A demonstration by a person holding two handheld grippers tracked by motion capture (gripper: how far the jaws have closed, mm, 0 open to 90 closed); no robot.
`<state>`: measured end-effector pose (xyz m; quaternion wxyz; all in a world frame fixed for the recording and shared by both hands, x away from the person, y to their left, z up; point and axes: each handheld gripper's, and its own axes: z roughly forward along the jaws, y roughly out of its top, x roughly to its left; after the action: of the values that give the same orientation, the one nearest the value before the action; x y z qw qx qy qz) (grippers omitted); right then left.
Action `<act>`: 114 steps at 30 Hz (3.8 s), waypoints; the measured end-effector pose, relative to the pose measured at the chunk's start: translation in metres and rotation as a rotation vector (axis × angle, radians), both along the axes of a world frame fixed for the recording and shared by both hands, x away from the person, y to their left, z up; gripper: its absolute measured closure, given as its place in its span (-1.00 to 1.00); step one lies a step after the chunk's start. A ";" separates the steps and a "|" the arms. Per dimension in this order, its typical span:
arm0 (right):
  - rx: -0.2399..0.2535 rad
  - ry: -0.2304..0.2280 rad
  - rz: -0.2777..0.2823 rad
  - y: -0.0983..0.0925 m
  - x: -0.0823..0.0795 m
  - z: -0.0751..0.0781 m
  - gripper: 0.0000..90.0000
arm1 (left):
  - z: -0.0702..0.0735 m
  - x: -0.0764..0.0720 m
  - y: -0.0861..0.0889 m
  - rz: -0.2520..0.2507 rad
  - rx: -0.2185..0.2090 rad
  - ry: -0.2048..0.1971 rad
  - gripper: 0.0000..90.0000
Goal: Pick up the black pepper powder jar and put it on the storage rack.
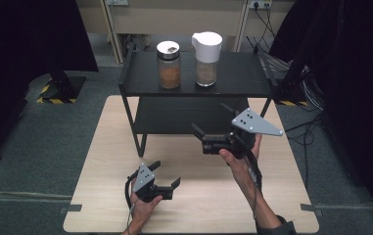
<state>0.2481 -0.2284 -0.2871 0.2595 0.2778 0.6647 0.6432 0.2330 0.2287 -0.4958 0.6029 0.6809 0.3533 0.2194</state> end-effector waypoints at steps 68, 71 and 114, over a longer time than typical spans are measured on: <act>-0.161 0.174 -0.055 -0.008 -0.023 -0.176 -0.98 | 0.001 0.001 -0.001 -0.007 0.004 0.009 -0.98; -0.159 0.175 -0.064 -0.009 -0.023 -0.178 -0.98 | 0.000 0.000 -0.001 -0.007 0.003 0.009 -0.98; -0.127 0.191 -0.104 -0.017 -0.024 -0.179 -0.98 | 0.001 0.001 -0.002 -0.009 0.005 0.019 -0.98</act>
<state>0.2244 -0.2455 -0.4661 0.2451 0.3550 0.7105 0.5559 0.2341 0.2272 -0.4946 0.5990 0.6859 0.3553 0.2111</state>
